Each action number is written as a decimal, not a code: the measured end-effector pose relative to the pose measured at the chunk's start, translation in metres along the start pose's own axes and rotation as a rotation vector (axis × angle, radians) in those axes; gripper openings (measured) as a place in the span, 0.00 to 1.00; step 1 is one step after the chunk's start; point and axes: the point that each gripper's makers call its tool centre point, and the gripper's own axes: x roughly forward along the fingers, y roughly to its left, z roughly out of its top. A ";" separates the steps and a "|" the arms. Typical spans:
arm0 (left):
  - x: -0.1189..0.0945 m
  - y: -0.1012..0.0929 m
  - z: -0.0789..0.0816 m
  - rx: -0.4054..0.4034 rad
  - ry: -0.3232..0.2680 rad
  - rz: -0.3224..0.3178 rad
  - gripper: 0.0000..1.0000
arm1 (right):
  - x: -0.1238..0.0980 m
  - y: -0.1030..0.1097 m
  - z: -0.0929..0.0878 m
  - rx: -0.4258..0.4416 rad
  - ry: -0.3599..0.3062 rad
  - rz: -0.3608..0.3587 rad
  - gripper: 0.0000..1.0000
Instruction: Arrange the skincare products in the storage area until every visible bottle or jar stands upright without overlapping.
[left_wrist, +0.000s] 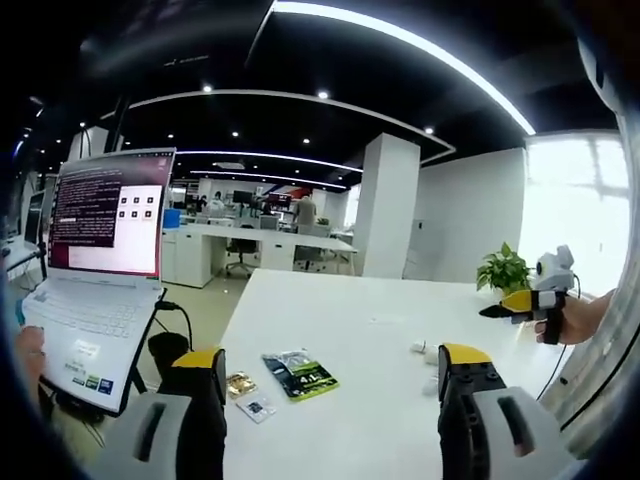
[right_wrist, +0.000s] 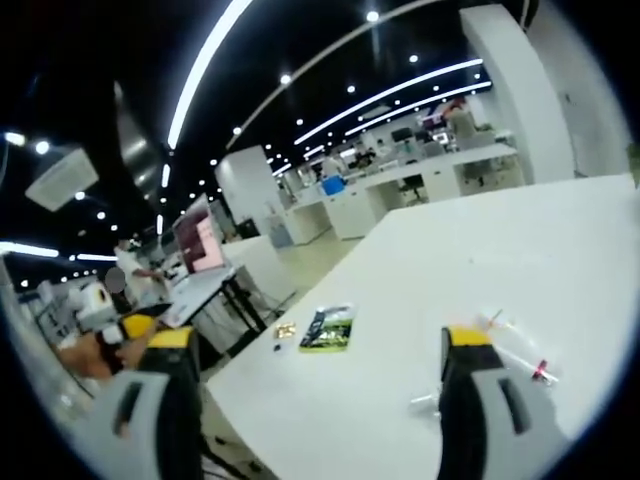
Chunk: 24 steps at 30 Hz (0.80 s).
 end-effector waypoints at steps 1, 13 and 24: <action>0.001 -0.001 0.000 0.000 0.001 -0.004 0.90 | -0.003 -0.002 -0.001 0.002 0.000 -0.007 0.99; 0.021 -0.018 -0.009 0.024 0.072 -0.072 0.90 | -0.022 -0.025 -0.005 0.024 -0.003 -0.074 0.99; 0.051 -0.039 0.000 0.055 0.133 -0.129 0.89 | -0.030 -0.057 0.007 0.037 -0.008 -0.126 0.96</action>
